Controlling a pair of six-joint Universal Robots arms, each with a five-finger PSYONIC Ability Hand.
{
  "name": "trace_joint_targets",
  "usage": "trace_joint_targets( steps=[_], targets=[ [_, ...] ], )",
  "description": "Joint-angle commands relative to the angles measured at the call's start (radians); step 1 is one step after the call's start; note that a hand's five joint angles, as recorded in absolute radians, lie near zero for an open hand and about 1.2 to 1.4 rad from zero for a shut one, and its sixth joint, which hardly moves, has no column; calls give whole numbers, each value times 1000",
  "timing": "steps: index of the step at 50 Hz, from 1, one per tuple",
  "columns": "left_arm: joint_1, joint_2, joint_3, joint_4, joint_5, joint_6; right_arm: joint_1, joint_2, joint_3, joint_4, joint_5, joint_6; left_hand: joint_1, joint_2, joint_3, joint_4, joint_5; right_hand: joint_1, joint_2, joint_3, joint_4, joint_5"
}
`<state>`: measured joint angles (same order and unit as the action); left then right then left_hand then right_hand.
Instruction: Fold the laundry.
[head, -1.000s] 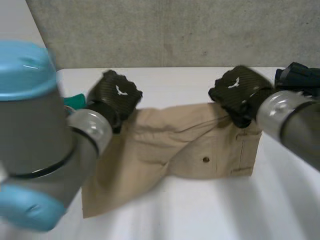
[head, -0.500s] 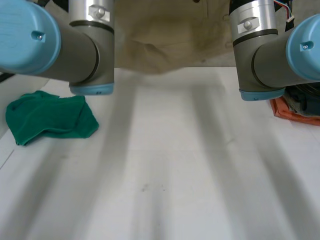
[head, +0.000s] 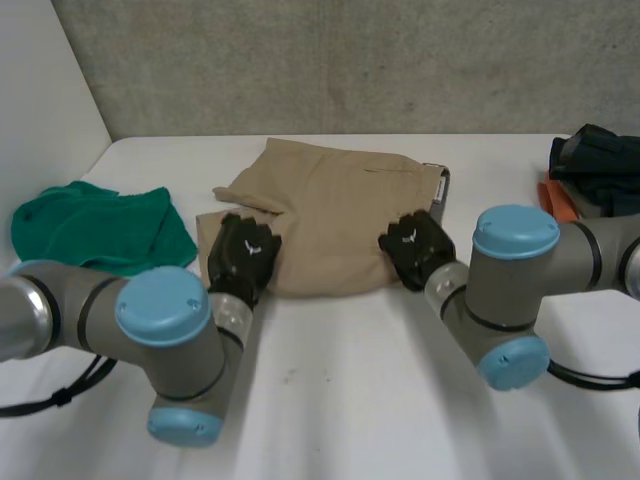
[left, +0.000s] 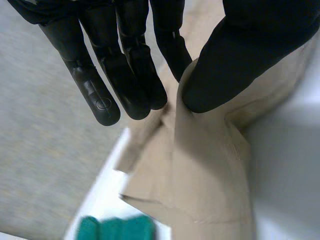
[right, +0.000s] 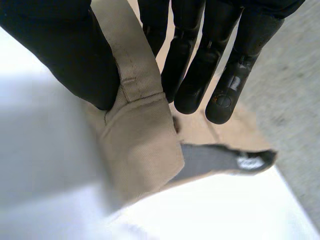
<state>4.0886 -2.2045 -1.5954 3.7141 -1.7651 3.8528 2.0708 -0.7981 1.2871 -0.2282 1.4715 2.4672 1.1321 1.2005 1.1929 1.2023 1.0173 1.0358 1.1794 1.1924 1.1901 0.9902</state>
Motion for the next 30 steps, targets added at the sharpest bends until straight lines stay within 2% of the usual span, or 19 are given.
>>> trace_joint_targets(
  steps=[1,2,3,6,9,15,22,26,30],
  targets=[
    [-5,137,-69,-94,4,-24,-21,-145,127,73,4,16,264,196,203,194,204,360,217,204,206,231],
    [-5,150,-75,-95,7,-30,-29,-176,147,78,4,39,215,147,154,145,155,360,217,204,206,231],
    [-5,179,-89,-97,15,-42,-32,-187,153,79,4,54,-227,-295,-288,-297,-287,360,217,204,206,231],
    [2,209,-103,-106,12,-56,-43,-213,176,81,0,139,-820,-888,-881,-890,-879,279,136,123,125,150],
    [24,229,-120,-131,9,-61,-63,-216,185,92,3,229,-816,-884,-877,-886,-876,279,136,123,125,150],
    [102,316,-202,-236,12,-96,-89,-216,199,145,-8,295,-789,-858,-850,-860,-849,285,142,129,131,156],
    [145,397,-288,-341,114,-362,-87,-214,201,150,-14,299,-678,-746,-739,-748,-738,288,145,132,134,159],
    [185,401,-298,-372,159,-430,-83,-211,204,152,-14,299,-631,-699,-692,-701,-691,288,145,132,134,159],
    [214,394,-293,-372,187,-441,-80,-204,208,147,-14,299,-449,-518,-510,-519,-509,288,145,132,134,159]
  ],
)
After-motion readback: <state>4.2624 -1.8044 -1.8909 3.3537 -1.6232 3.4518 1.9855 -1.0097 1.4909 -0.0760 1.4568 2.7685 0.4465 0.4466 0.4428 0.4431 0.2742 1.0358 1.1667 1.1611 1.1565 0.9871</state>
